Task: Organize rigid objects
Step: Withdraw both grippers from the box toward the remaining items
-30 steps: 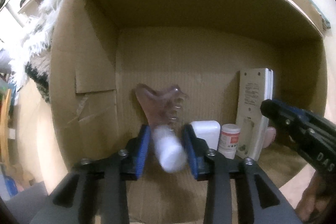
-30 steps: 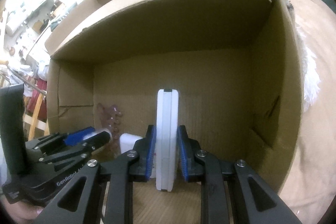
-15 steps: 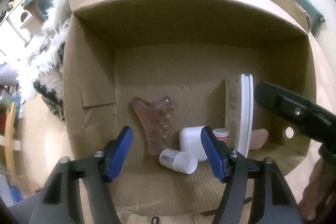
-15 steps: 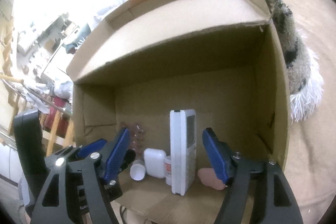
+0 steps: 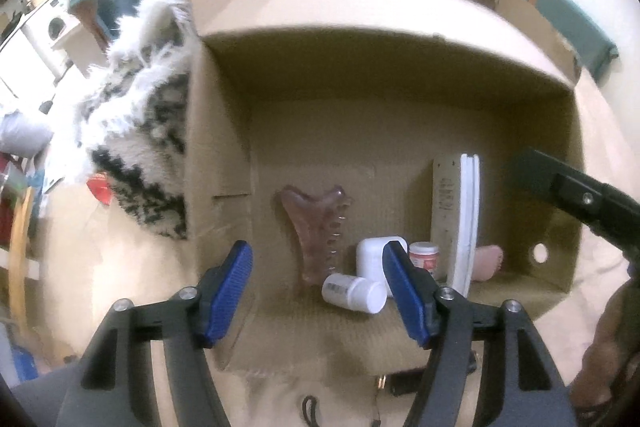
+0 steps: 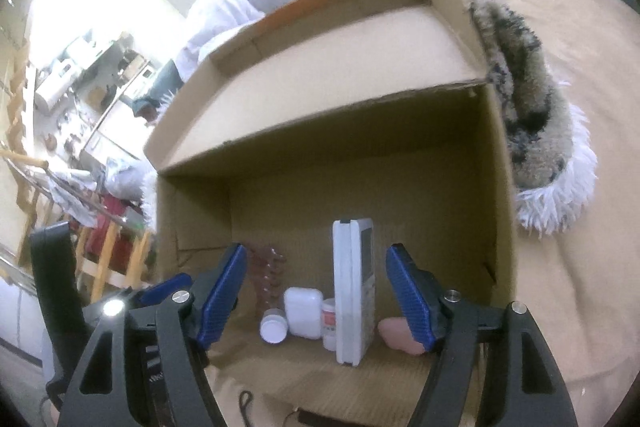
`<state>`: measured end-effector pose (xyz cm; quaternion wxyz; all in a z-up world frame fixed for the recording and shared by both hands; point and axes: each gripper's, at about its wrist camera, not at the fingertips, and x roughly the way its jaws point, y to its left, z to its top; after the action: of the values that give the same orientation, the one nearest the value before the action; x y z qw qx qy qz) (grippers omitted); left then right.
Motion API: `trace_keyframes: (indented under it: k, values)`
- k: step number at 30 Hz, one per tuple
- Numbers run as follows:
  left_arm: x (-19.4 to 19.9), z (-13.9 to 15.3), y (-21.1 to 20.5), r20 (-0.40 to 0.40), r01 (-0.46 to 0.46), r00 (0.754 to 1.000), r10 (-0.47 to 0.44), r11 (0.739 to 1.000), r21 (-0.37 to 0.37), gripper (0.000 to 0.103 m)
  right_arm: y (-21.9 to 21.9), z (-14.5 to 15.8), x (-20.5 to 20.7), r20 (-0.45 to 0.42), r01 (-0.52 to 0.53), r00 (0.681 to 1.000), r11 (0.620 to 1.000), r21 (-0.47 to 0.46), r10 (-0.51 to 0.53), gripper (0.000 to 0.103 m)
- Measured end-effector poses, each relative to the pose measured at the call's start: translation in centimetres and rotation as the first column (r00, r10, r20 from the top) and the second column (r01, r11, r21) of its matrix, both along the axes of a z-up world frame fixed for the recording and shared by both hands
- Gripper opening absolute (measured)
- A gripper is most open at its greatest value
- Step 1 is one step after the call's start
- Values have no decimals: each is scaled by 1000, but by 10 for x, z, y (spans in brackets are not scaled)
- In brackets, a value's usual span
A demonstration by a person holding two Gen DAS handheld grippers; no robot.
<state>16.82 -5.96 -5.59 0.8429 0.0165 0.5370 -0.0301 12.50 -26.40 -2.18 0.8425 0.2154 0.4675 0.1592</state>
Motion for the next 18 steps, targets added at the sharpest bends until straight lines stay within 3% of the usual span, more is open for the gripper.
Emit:
trace_keyframes:
  k: [8,18]
  values:
    - [-39,11,34,-18,-29,999,28,998,-58,66,-8,29,-38,71,15,997,1000,20,-17,76]
    - [-79,3,42,-77,-104,992,99,992,-75,66,-5,22,-86,18,14,1000,1000,8,-14,76]
